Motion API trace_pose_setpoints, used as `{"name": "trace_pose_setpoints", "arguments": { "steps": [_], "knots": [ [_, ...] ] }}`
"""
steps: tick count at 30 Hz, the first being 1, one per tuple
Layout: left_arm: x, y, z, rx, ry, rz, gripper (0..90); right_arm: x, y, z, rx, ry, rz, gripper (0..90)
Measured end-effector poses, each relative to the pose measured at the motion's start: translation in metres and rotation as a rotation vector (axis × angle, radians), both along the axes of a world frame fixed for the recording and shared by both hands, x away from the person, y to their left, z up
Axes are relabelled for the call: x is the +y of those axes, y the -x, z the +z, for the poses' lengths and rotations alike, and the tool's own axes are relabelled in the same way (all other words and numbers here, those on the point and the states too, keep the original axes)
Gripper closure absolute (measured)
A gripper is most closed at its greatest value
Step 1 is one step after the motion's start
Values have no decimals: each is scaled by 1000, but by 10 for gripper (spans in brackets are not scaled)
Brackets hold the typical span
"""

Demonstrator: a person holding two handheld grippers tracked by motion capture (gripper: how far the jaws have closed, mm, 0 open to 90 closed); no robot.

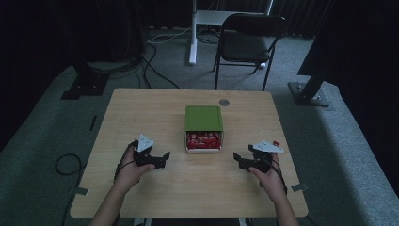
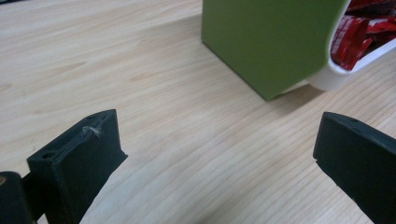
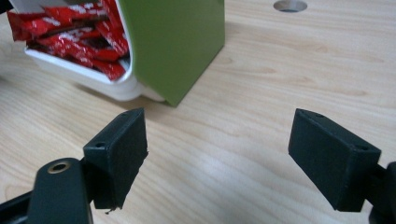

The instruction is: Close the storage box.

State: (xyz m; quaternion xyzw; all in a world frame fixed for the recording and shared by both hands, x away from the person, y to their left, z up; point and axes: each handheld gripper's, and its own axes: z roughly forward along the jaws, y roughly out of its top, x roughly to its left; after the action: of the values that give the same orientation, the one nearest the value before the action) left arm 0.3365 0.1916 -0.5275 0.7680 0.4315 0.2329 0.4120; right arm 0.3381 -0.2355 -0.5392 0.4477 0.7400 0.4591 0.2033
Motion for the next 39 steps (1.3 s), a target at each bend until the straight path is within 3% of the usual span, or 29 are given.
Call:
{"name": "trace_pose_setpoints", "arguments": {
  "steps": [3,9,13,19,22,31,39],
  "knots": [
    [4,2,-2,7,8,12,18,-2,3,-4,9,11,-3,188],
    [18,9,-7,34,-31,76,18,-8,8,-12,29,32,-12,188],
    [23,10,-10,50,-60,92,18,-11,10,-16,38,42,-18,188],
    [37,15,-16,69,-69,155,18,-14,12,-24,65,75,-16,188],
    [49,19,-19,89,-90,223,18,-14,14,-26,78,87,-24,188],
    [76,26,-23,94,-73,342,18,-13,15,-34,113,118,-25,209],
    [89,30,-31,117,-87,394,18,-11,12,-35,128,152,-45,206]
  ]
}}
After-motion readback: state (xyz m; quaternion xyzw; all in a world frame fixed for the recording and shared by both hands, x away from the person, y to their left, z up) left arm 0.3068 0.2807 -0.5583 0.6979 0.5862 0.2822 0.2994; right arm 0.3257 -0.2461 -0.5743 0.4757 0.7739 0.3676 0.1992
